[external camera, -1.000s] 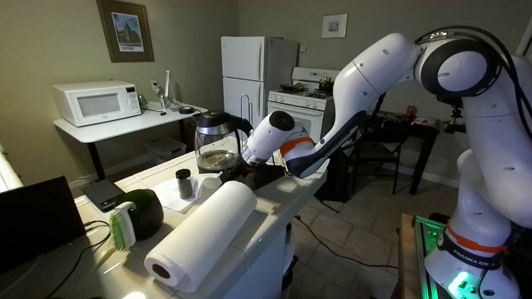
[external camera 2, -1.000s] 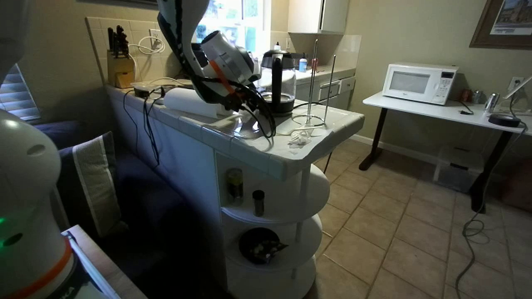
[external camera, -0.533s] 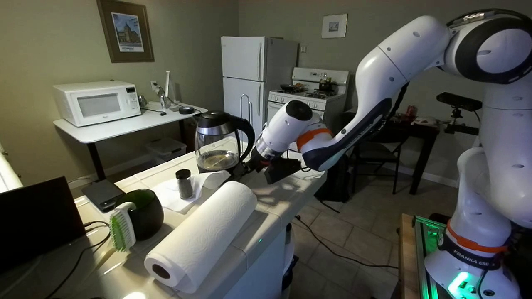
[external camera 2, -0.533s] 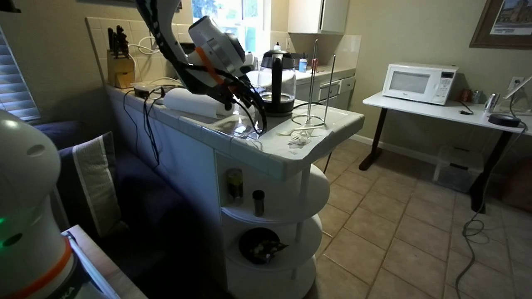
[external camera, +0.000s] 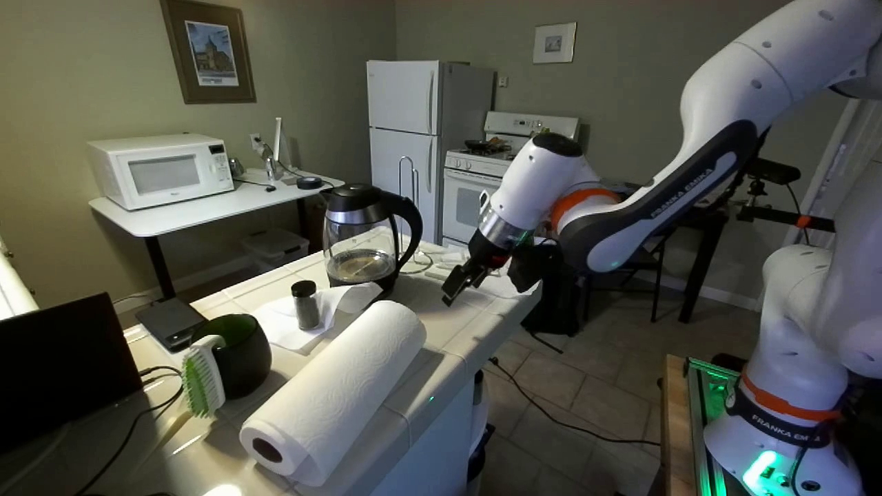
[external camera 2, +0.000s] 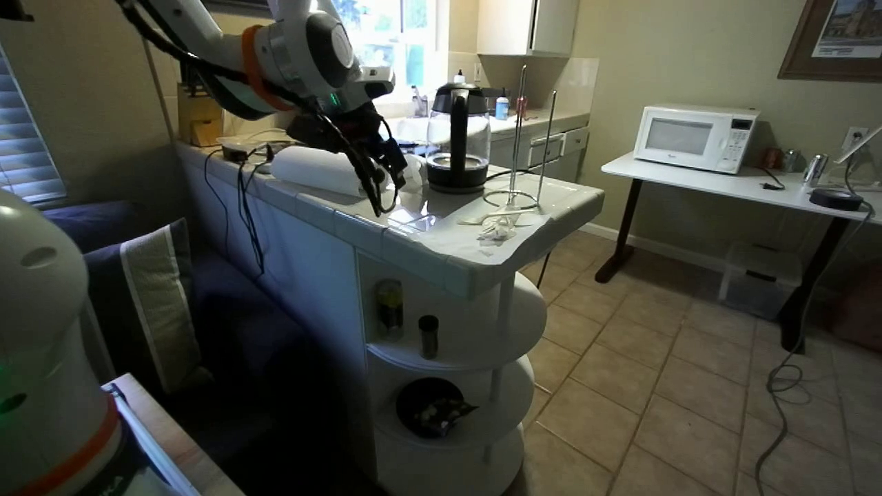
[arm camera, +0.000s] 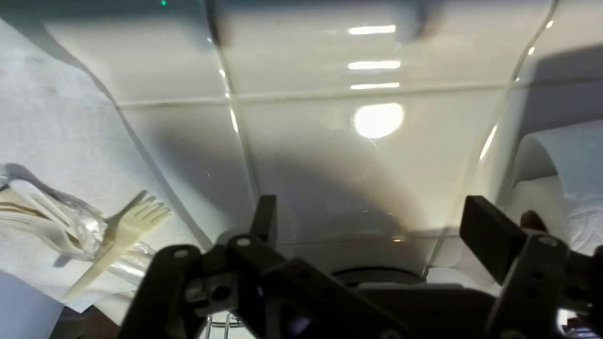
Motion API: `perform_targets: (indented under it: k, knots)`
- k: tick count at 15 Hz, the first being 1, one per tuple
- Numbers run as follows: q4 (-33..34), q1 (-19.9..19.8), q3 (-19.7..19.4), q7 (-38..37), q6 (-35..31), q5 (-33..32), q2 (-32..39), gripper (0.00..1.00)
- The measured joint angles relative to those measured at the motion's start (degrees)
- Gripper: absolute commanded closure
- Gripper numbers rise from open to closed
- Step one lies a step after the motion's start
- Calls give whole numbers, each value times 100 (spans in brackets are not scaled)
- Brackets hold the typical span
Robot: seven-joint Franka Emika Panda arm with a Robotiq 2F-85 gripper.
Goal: Move the kettle backwards
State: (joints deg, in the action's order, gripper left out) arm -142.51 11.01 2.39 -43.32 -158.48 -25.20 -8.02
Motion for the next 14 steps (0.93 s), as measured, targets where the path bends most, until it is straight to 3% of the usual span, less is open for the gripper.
perform_targets:
  k: [6, 11, 14]
  knots:
    - [-559, -339, 79, 1771, 1285, 1306, -1878, 0]
    - [-982, -457, -233, 3402, 1074, 1755, -3223, 0]
    - [-1209, -408, -400, 3818, 972, 1846, -3662, 0]
